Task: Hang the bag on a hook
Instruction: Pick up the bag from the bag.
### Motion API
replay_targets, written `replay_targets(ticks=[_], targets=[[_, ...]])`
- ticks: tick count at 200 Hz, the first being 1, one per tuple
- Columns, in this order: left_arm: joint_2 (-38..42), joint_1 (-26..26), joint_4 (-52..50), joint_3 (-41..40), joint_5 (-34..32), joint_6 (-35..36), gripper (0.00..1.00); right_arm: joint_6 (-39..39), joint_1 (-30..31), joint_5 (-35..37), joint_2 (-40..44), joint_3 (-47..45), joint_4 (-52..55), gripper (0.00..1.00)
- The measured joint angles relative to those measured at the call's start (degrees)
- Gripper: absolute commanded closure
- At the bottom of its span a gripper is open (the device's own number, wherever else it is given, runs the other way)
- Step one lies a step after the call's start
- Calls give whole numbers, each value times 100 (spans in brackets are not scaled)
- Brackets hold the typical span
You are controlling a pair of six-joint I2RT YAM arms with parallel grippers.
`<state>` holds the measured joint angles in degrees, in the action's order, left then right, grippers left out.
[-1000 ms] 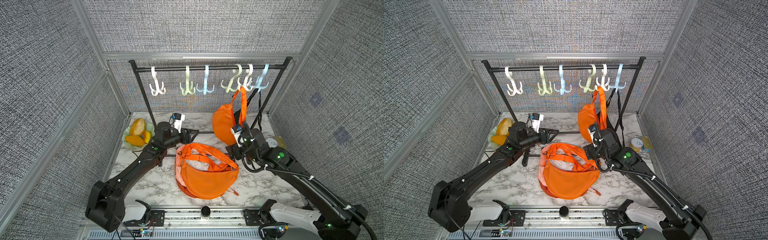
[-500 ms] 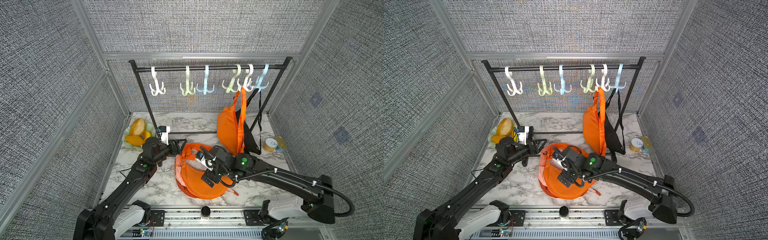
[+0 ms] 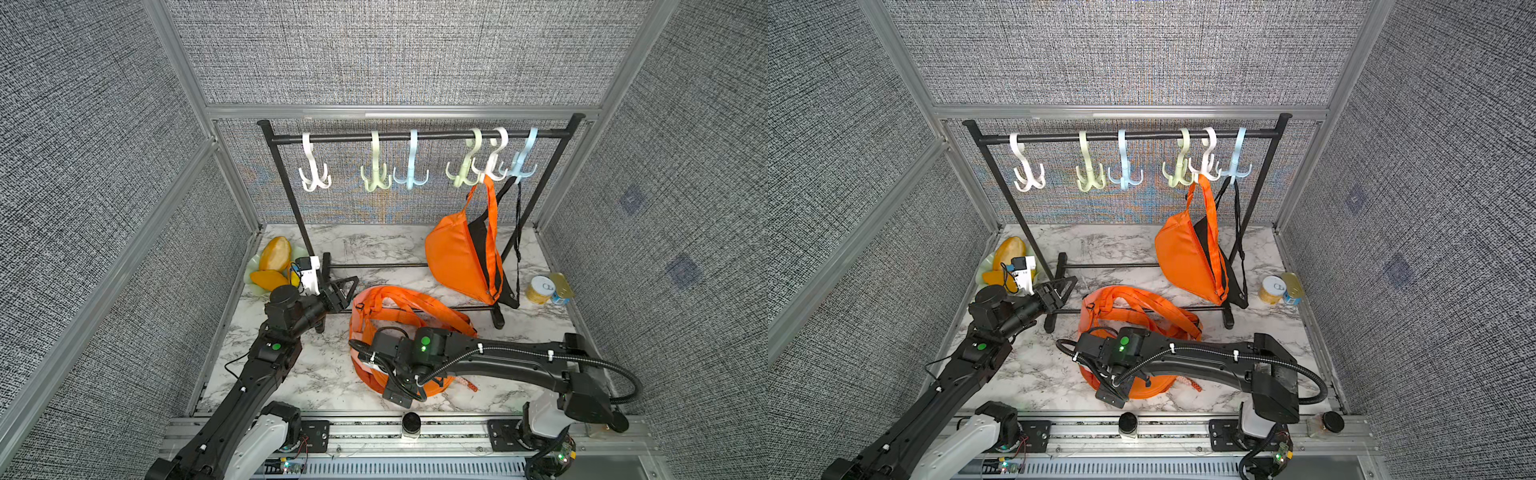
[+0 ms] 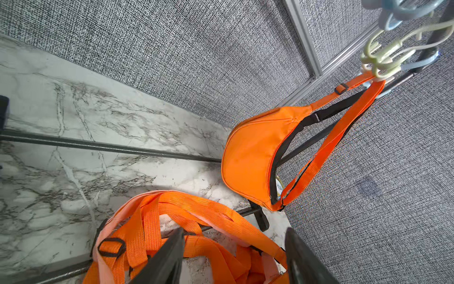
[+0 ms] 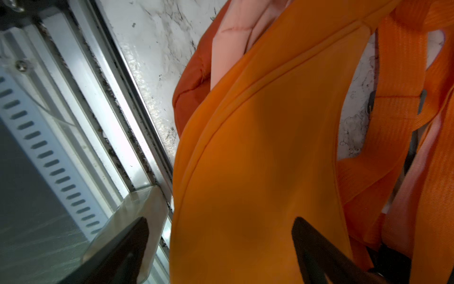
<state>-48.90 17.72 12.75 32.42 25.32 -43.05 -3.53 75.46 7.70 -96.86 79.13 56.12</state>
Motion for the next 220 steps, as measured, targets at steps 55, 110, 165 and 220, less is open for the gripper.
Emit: replay_targets(ticks=[55, 110, 165, 220], targets=[[186, -61, -197, -13, -94, 46, 35, -151, 164, 129, -330, 79, 55, 38], [297, -66, -313, 37, -96, 87, 35, -203, 216, 85, -295, 125, 39, 91], [337, -66, -424, 116, 20, 103, 34, -164, 216, 170, 219, 0, 15, 100], [111, 2, -76, 282, 708, 50, 30, -116, -343, 872, 1626, -483, -426, 100]])
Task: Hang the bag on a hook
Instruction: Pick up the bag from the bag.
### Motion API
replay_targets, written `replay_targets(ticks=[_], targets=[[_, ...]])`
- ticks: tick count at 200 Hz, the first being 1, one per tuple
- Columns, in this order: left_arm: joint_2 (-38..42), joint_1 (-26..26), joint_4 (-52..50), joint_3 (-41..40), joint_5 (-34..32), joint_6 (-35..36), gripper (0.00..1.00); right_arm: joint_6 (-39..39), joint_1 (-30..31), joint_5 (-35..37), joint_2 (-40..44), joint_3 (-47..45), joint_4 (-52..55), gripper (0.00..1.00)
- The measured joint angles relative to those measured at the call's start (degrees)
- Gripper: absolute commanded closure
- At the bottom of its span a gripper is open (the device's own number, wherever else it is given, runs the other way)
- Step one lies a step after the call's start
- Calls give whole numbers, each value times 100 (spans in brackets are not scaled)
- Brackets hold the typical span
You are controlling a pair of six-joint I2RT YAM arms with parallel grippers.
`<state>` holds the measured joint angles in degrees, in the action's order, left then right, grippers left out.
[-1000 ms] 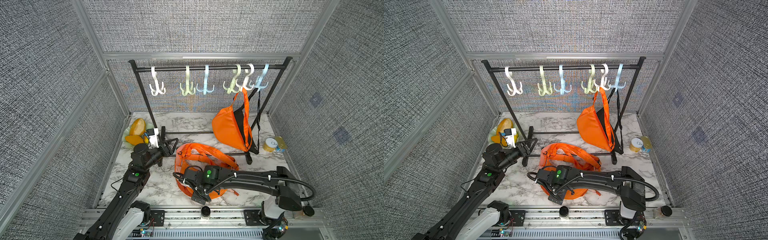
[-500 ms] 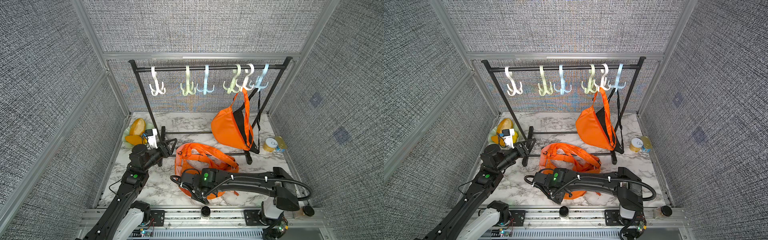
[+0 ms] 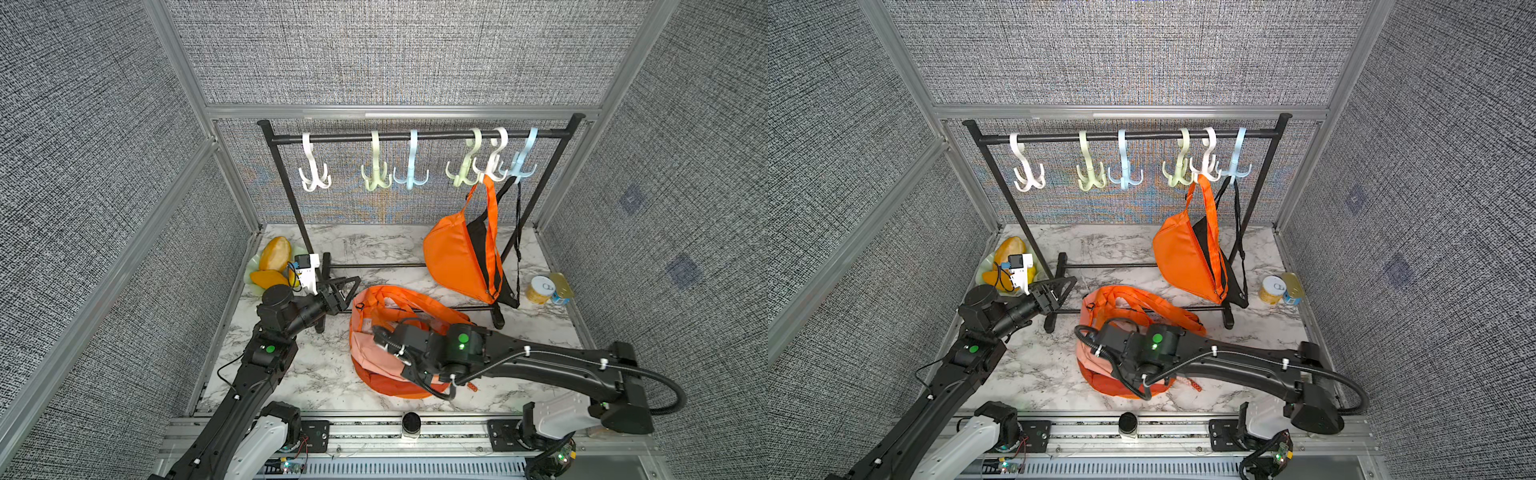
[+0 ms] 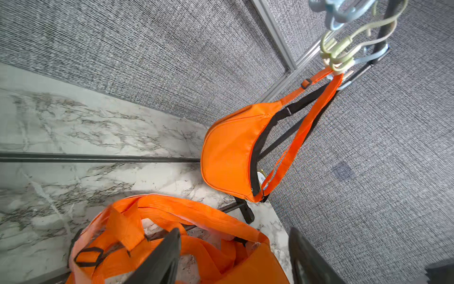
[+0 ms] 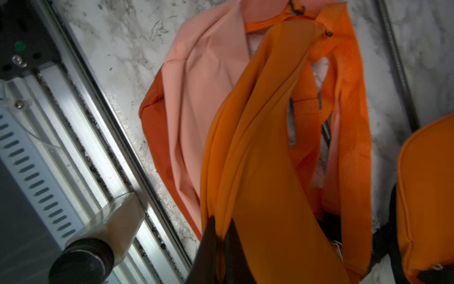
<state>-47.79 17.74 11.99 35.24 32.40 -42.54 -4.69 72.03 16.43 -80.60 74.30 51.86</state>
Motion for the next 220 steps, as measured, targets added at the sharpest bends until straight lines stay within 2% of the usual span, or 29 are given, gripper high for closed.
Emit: replay_targets(ticks=[18, 49, 80, 126, 173, 181, 220], targets=[[-157, 337, 168, 24, 83, -142, 29, -44, -354, 166, 588, -247, -389, 100], [-549, 1298, 417, 203, 13, -208, 29, -85, -752, 402, 1338, -667, -1051, 100], [-1038, 1797, 822, 293, -83, -354, 28, -144, -988, 752, 1784, -916, -1617, 100], [-1753, 2321, 1244, 671, -153, -422, 28, -105, -1008, 1036, 1895, -1032, -2236, 100], [-2326, 2747, 1620, 997, -234, -442, 28, 46, -828, 1121, 1742, -1032, -2409, 100], [-2402, 2787, 1655, 1034, -245, -444, 31, 74, -772, 1172, 1711, -1032, -2420, 100], [-2647, 2909, 1604, 1252, -422, -409, 60, 195, -527, 1434, 1578, -1019, -2439, 100]])
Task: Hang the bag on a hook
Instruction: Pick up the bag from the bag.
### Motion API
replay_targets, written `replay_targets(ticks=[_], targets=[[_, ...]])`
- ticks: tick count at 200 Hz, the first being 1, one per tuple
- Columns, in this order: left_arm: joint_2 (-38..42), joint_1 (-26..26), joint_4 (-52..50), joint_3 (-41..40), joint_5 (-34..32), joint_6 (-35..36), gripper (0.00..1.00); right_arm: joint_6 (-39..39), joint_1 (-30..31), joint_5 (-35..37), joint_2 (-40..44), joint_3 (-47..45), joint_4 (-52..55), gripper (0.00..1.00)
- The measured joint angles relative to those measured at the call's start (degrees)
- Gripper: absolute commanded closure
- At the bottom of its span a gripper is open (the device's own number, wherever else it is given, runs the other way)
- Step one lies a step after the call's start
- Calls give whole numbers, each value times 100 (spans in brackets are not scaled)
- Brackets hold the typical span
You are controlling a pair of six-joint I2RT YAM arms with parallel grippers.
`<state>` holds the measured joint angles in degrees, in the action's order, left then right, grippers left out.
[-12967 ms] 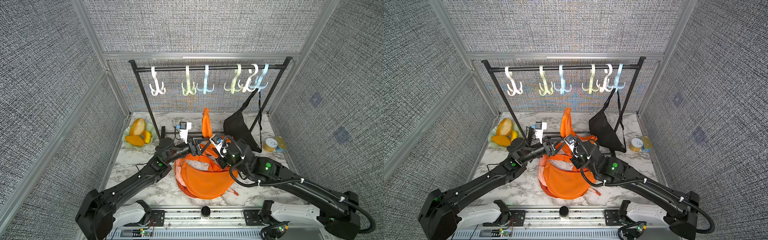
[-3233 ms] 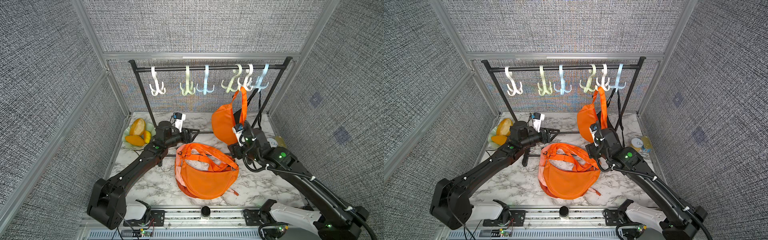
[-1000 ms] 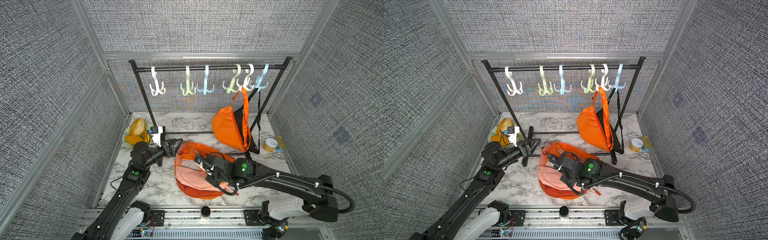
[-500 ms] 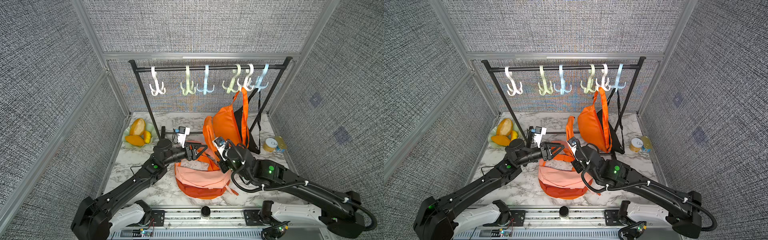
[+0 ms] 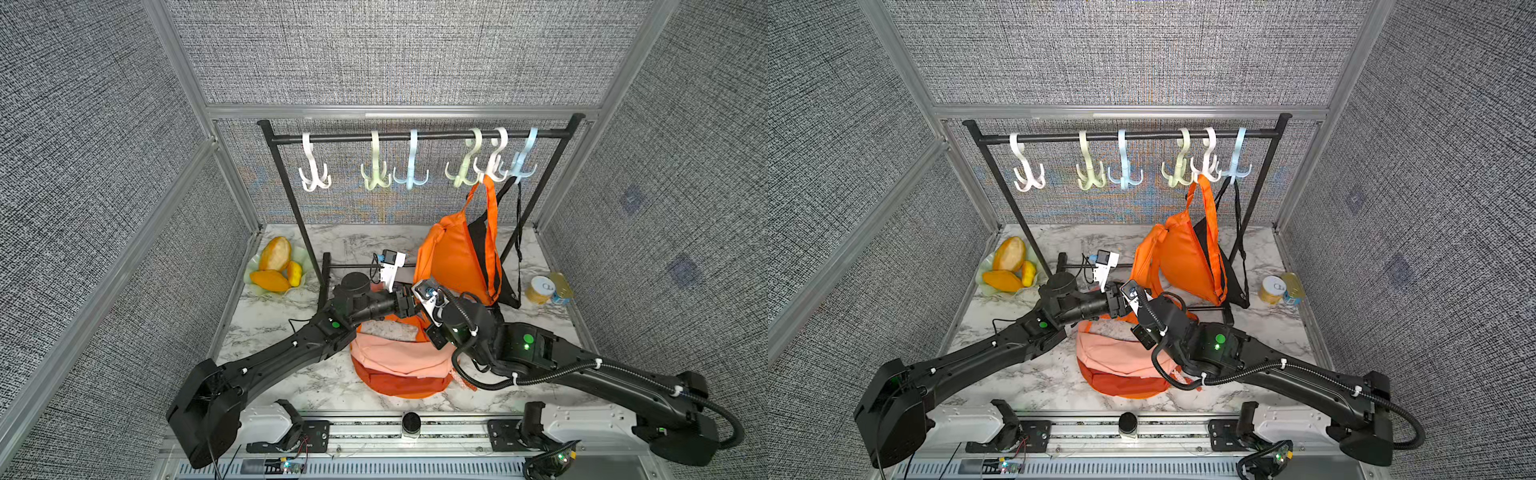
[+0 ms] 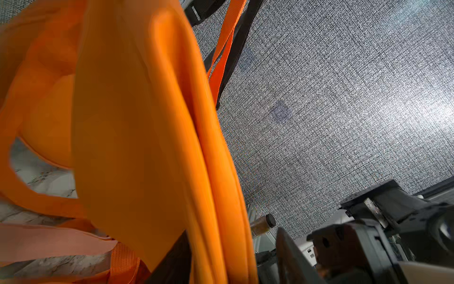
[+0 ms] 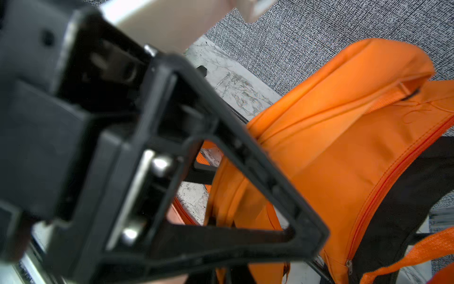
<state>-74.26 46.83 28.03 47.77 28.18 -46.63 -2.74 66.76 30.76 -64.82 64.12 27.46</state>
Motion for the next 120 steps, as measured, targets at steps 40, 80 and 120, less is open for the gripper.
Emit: replay_targets(ticks=[40, 80, 120], targets=[[24, 72, -455, 227, -275, 249, 87, 57, 87, 153, -42, -24, -136, 93], [199, 90, -855, 332, -369, 575, 100, 181, 127, 114, 138, -81, -232, 75], [647, 66, -1672, 437, -551, 1196, 100, 330, 140, 85, 796, -269, -503, 49]])
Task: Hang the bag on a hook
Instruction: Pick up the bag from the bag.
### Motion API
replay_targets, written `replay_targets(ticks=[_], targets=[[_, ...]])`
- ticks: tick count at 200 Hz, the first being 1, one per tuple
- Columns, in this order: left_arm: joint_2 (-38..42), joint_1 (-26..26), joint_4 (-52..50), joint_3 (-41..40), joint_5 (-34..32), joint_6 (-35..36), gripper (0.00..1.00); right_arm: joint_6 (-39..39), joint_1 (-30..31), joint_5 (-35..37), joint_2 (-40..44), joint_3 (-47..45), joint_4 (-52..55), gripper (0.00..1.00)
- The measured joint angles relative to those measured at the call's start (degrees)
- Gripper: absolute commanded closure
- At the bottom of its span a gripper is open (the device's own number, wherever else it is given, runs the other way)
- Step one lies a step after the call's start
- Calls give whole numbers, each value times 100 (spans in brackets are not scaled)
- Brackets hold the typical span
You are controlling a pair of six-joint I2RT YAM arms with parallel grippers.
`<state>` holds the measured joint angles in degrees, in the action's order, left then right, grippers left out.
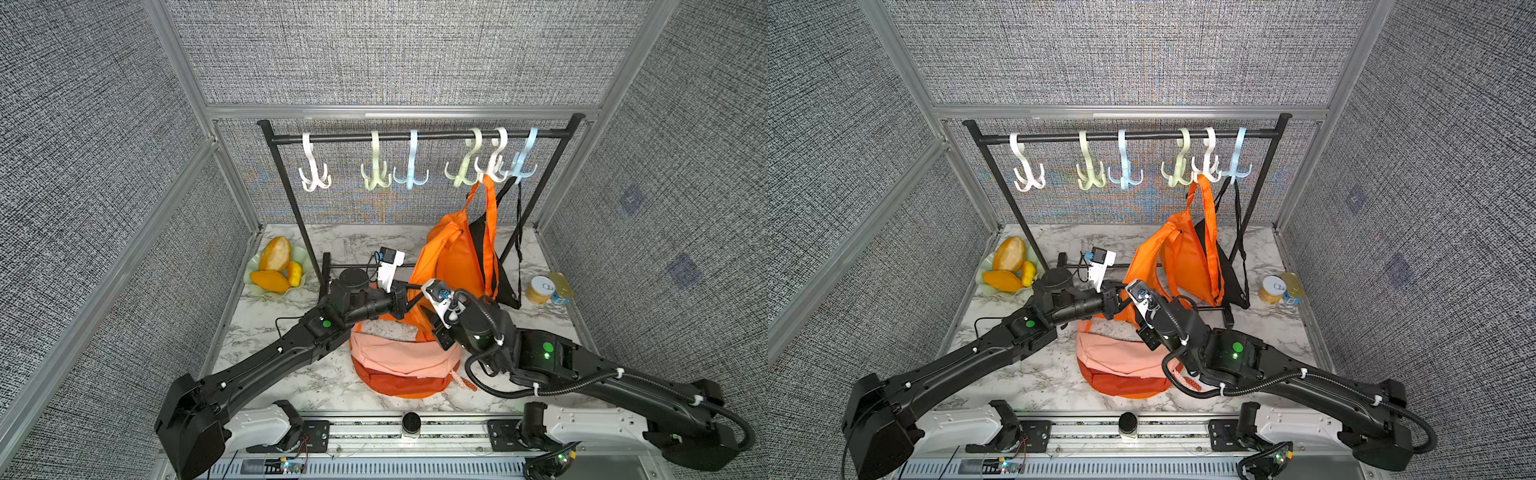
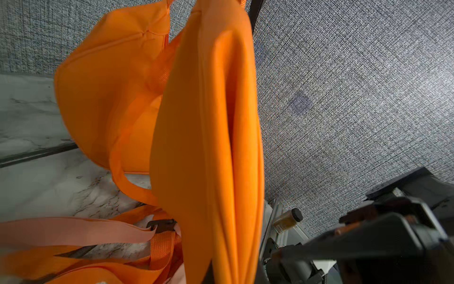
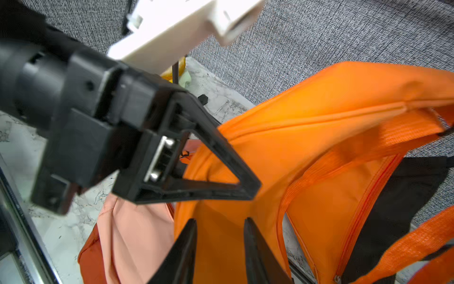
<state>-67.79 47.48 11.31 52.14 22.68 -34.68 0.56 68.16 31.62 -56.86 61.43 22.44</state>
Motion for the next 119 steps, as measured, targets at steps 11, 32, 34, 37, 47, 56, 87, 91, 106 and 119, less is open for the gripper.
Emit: replay_targets(ticks=[11, 32, 34, 37, 47, 56, 87, 91, 106, 119], targets=[[142, 0, -201, 52, 0, 190, 100, 13, 0, 0, 240, -98, -90, 37], [380, -7, -457, 149, 50, 518, 100, 85, -2, 87, 758, -326, -299, 20], [400, -9, -483, 155, 59, 551, 100, 83, -4, 107, 809, -348, -323, 19], [435, -13, -525, 168, 83, 603, 100, 85, -7, 136, 883, -387, -367, 17], [531, -22, -629, 199, 151, 728, 100, 90, -26, 249, 1084, -494, -459, 12], [608, -31, -721, 232, 201, 846, 100, 87, -42, 380, 1270, -597, -529, 8], [852, -33, -1064, 420, 382, 1209, 100, 79, -369, 511, 1805, -901, -728, 1], [881, -33, -1106, 442, 409, 1241, 100, 76, -468, 483, 1875, -951, -723, 1], [1016, -35, -1237, 507, 455, 1381, 100, -2, -973, 273, 1987, -1008, -721, 1], [1115, -37, -1314, 522, 494, 1449, 100, -66, -1434, -55, 1976, -1010, -704, 1]])
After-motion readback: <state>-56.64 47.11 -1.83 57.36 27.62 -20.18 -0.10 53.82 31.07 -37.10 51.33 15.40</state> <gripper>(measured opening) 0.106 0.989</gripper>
